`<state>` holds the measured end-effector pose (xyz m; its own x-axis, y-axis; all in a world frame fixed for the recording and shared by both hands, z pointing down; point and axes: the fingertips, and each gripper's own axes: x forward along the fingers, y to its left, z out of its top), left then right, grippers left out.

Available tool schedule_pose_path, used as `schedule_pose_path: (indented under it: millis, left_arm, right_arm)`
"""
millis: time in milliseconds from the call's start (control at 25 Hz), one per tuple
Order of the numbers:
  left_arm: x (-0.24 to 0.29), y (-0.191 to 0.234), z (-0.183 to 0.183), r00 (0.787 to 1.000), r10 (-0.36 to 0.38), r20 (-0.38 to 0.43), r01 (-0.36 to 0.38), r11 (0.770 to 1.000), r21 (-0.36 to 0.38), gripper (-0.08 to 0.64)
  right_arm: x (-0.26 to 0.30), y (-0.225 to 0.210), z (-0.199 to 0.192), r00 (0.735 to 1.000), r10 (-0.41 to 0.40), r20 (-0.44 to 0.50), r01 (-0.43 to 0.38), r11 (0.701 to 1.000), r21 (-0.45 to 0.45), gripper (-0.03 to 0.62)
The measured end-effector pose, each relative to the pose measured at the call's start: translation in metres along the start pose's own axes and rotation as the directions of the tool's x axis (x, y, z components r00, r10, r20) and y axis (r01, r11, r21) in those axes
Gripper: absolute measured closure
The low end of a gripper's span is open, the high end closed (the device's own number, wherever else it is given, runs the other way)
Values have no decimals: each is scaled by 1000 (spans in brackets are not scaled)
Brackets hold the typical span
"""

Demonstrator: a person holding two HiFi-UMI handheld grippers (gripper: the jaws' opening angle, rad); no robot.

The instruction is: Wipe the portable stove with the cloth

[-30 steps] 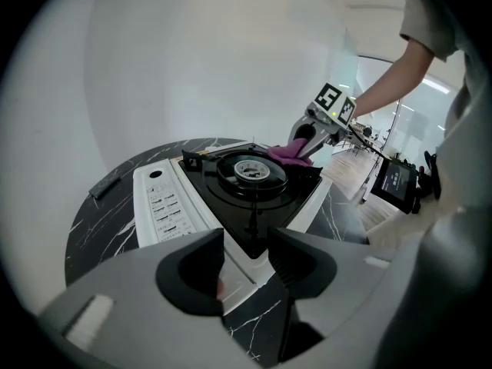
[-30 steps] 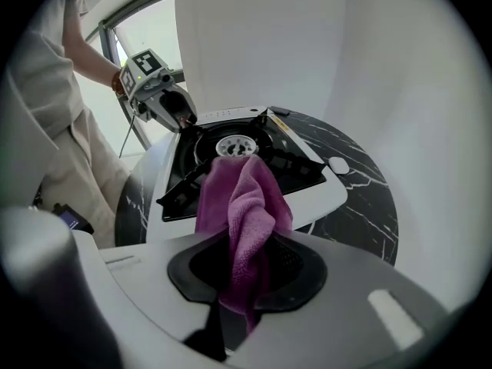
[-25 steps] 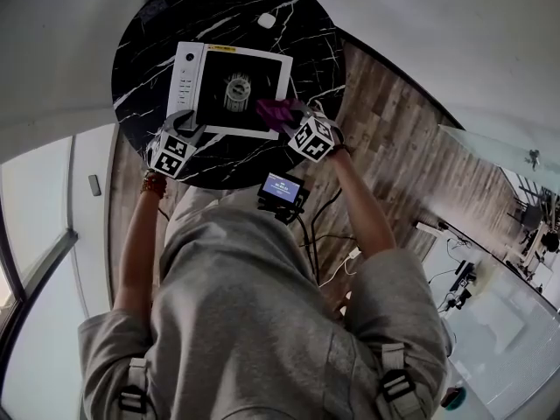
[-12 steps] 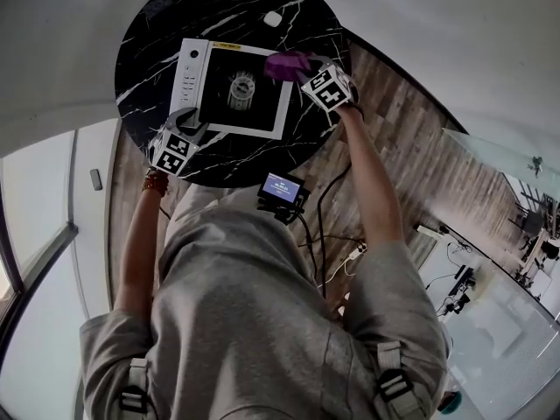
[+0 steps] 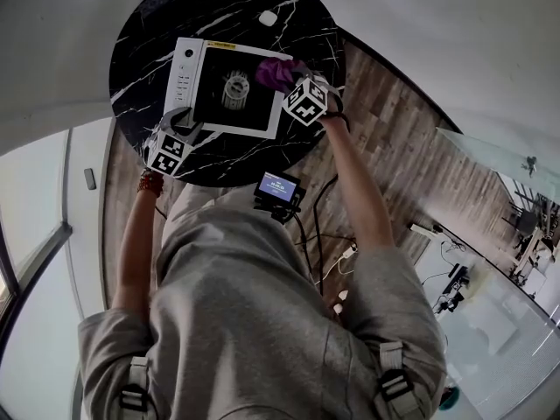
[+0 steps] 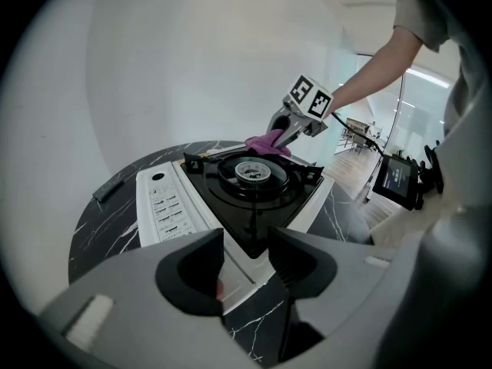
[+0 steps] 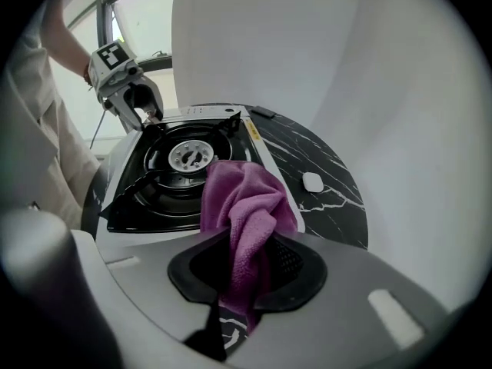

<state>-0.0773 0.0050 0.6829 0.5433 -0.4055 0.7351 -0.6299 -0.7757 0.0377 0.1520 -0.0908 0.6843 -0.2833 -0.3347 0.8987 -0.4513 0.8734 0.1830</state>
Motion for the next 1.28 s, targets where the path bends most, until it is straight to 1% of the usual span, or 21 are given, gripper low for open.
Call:
schedule_pose_path:
  millis: [80, 200, 280, 360, 480, 600, 680, 760, 800, 840, 880, 920, 960, 1000, 1040, 1080, 1120, 1160, 1200, 1240, 1280]
  left_arm:
    - [0, 0, -1, 1000, -1, -1, 1, 1000, 1, 379]
    - [1, 2, -3, 1000, -1, -1, 1, 1000, 3, 377]
    - [0, 2, -4, 1000, -1, -2, 1, 1000, 5, 377]
    - [-1, 3, -5, 1000, -2, 0, 2, 1000, 9, 377]
    - [-1, 3, -5, 1000, -5, 4, 5, 1000, 17, 377]
    - [-1, 4, -5, 1000, -5, 13, 5, 1000, 21, 376]
    - [-1, 4, -5, 1000, -3, 18, 2, 1000, 24, 376]
    - [-1, 4, -5, 1000, -4, 22, 4, 1000, 27, 377]
    - [-1, 4, -5, 1000, -10, 24, 9, 999, 31, 377]
    - [-1, 2, -5, 999, -21, 26, 20, 999, 38, 379]
    - [-1, 0, -5, 999, -39, 29, 38, 998, 47, 371]
    - [-3, -3, -3, 997, -62, 40, 59, 997, 54, 357]
    - [-7, -7, 2, 994, -84, 63, 80, 995, 57, 351]
    - [-14, -11, 11, 989, -103, 103, 97, 993, 61, 346]
    - [-24, -16, 24, 980, -119, 157, 109, 991, 73, 339]
    - [-35, -23, 39, 966, -137, 218, 119, 988, 97, 328]
    - [-47, -30, 56, 948, -157, 278, 124, 983, 132, 322]
    - [-57, -36, 74, 928, -174, 330, 122, 978, 171, 319]
    - [-67, -43, 88, 911, -187, 367, 116, 972, 206, 313]
    - [-73, -50, 97, 901, -197, 387, 109, 965, 237, 305]
    - [-76, -57, 102, 898, -205, 390, 102, 958, 267, 301]
  right_arm:
    - [-2, 12, -1, 1000, -5, 7, 5, 1000, 0, 509]
    - [-5, 26, -3, 1000, -9, 13, 8, 999, 34, 509]
    - [-7, 36, -4, 1000, -4, 8, 3, 999, 38, 509]
    - [-10, 50, -5, 1000, 17, -3, -17, 1000, 21, 506]
    - [-16, 75, -8, 998, 55, -23, -56, 998, -27, 499]
    - [-21, 96, -12, 996, 86, -34, -87, 996, -20, 499]
    - [-24, 108, -15, 993, 110, -34, -110, 994, 6, 499]
    - [-26, 120, -19, 988, 154, -22, -152, 987, 59, 499]
    - [-28, 125, -21, 982, 189, -6, -187, 977, 105, 497]
    - [-31, 128, -20, 974, 227, 24, -228, 960, 165, 497]
    - [-36, 128, -17, 963, 259, 73, -269, 934, 234, 497]
    - [-44, 124, -9, 952, 271, 144, -303, 904, 301, 495]
    - [-55, 117, 4, 938, 259, 230, -329, 872, 362, 495]
    - [-68, 110, 22, 918, 230, 323, -355, 839, 413, 494]
    - [-82, 103, 41, 890, 198, 410, -388, 803, 452, 494]
    - [-96, 100, 61, 856, 173, 488, -427, 768, 477, 494]
    - [-108, 100, 82, 817, 160, 554, -472, 737, 483, 493]
    - [-117, 103, 104, 776, 163, 609, -519, 713, 471, 492]
    - [-122, 112, 125, 736, 184, 652, -567, 693, 445, 492]
    - [-125, 125, 143, 698, 216, 683, -613, 674, 413, 492]
    - [-126, 140, 157, 667, 254, 701, -651, 657, 381, 491]
